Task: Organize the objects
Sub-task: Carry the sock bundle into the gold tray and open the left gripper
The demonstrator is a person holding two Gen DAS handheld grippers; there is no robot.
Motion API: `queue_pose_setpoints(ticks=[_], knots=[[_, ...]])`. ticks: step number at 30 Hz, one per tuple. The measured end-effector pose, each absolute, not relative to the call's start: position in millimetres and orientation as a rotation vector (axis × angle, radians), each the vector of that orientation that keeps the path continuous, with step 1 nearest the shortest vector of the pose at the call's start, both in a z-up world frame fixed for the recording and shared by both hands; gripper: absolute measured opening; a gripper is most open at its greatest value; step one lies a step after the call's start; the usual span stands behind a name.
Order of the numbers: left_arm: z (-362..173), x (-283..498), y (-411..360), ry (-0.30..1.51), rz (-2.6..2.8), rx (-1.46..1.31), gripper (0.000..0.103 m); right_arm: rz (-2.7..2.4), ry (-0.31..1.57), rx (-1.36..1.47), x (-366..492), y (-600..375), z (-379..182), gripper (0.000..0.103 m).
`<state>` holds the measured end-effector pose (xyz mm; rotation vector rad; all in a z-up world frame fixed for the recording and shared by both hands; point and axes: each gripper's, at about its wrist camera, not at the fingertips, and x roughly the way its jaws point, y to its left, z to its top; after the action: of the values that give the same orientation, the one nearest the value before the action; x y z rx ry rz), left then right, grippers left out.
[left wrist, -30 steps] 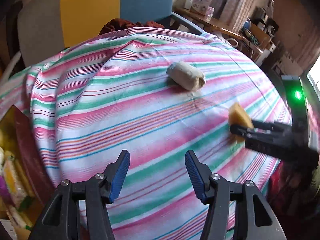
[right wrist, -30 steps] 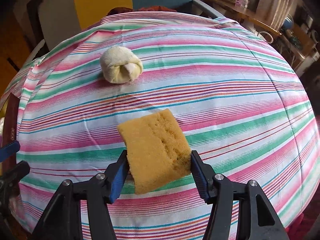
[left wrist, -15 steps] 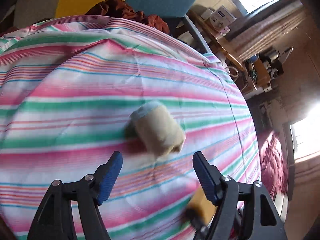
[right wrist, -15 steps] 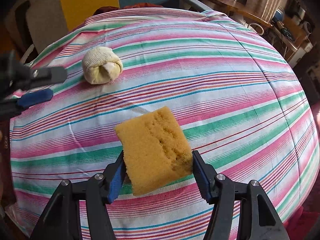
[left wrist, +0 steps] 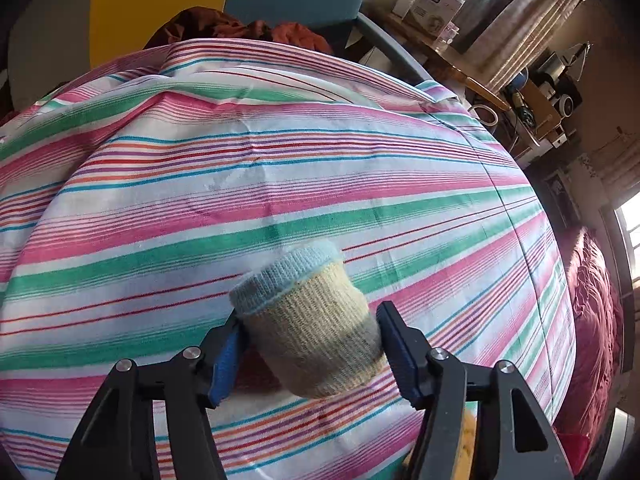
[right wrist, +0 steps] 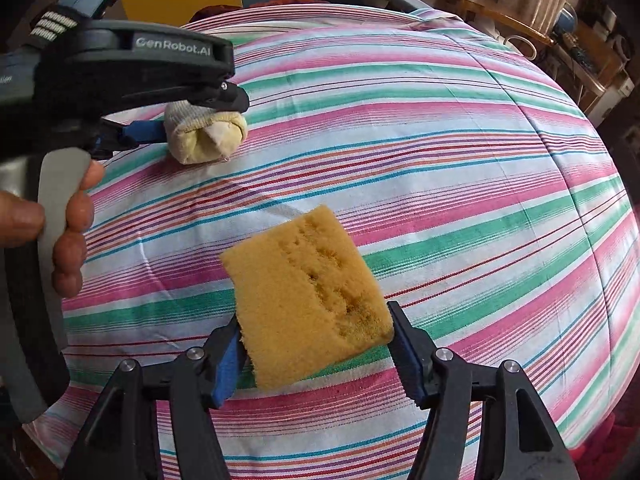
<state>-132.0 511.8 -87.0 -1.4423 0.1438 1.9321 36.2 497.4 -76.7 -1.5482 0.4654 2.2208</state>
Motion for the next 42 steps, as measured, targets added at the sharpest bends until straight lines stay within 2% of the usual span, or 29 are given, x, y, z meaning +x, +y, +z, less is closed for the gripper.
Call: queue_pose_setpoints(ticks=[8,15,22,24,30,32,34,35,42], knots=[[-77,-84,427,0.290,1.981,-1.308,0.062,2.223,0.435,-1.558,34,494,-76,0.063],[-58,-22,368,0.359,2.010,-1.161,0.062,2.231,0.405,-1.573,30,492,-80,0.069],[-45,9,333,0.374,2.048,-1.082,0.062,2.231,0.409,-1.560,30,487,-79,0.069],[-44,15,326,0.382,2.054,-1.073,0.062,2.237,0.408,-1.559,30,485,-79,0.074],[-43,24,309,0.385,2.074,-1.058,0.062,2.250,0.401,-1.552,36,478,-78,0.077],[-45,25,306,0.379,2.072,-1.066,0.062,2.252,0.380,-1.544,30,476,-82,0.075],[-49,27,305,0.385,2.067,-1.073,0.062,2.263,0.347,-1.535,29,472,-80,0.067],[-51,28,305,0.392,2.061,-1.077,0.062,2.271,0.333,-1.528,29,470,-79,0.060],[-73,32,312,0.435,2.026,-1.111,0.062,2.300,0.294,-1.521,23,468,-79,0.058]])
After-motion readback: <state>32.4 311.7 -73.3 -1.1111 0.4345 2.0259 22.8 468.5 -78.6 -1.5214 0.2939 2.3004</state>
